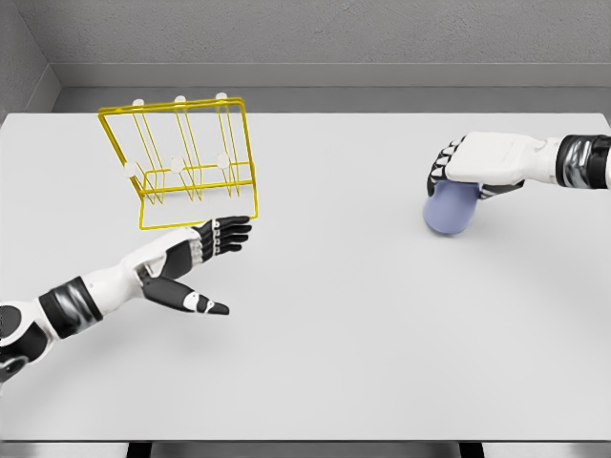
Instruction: Place the cup on the cup holder with both arms
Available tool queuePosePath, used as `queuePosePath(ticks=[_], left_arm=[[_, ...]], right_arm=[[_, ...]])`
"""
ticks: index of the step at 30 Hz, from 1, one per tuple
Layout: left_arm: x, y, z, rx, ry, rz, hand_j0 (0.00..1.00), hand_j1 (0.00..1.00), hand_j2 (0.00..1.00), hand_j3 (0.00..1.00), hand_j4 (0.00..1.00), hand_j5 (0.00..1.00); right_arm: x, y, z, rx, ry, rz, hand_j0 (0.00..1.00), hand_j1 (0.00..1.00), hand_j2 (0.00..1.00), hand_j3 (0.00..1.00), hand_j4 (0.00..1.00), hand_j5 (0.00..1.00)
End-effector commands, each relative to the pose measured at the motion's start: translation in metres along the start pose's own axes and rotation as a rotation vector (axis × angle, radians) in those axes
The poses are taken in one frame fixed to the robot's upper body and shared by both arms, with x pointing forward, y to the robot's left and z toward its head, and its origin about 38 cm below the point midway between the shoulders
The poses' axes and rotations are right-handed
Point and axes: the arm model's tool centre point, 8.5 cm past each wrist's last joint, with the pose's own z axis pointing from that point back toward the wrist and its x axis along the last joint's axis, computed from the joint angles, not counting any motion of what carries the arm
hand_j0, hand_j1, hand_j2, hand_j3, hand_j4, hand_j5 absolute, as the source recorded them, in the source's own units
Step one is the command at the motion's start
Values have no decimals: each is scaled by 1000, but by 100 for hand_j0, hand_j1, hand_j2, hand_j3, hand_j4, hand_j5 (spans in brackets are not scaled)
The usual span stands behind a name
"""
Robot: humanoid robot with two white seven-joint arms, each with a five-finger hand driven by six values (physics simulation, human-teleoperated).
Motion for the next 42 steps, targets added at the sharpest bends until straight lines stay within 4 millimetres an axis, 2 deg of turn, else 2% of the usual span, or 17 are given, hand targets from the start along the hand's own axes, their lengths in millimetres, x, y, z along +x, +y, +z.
queuePosePath(ticks=[1, 4, 7, 12, 16, 21, 26, 30, 42], left_arm=[[-6, -4, -4, -4, 28, 64, 100, 100, 100, 100, 100, 100], [-7, -6, -6, -6, 27, 91, 100, 100, 100, 100, 100, 100], [-8, -5, -7, -1, 26, 100, 100, 100, 100, 100, 100, 100], [-17, 0, -13, 19, 27, 116, 100, 100, 100, 100, 100, 100], [-17, 6, -19, 33, 22, 113, 100, 100, 100, 100, 100, 100], [-19, 6, -18, 31, 28, 111, 100, 100, 100, 100, 100, 100], [-22, 5, -19, 28, 36, 111, 100, 100, 100, 100, 100, 100], [-25, 5, -20, 33, 38, 115, 100, 100, 100, 100, 100, 100], [-25, 6, -20, 35, 37, 113, 100, 100, 100, 100, 100, 100]], right_arm=[[3, -4, 1, -8, -6, 8, 57, 57, 57, 57, 57, 57], [13, -13, 0, -25, -32, 37, 57, 57, 57, 57, 57, 57], [29, -34, 8, -71, -63, 103, 56, 56, 56, 56, 56, 56], [53, -47, 14, -92, -114, 171, 56, 56, 56, 56, 56, 56], [73, -57, 13, -116, -162, 215, 56, 56, 56, 56, 56, 56], [88, -62, 11, -134, -198, 240, 54, 54, 54, 54, 54, 54], [94, -67, 7, -151, -218, 243, 54, 54, 54, 54, 54, 54], [102, -72, -3, -176, -249, 240, 54, 54, 54, 54, 54, 54], [122, -71, -23, -202, -316, 216, 54, 54, 54, 54, 54, 54]])
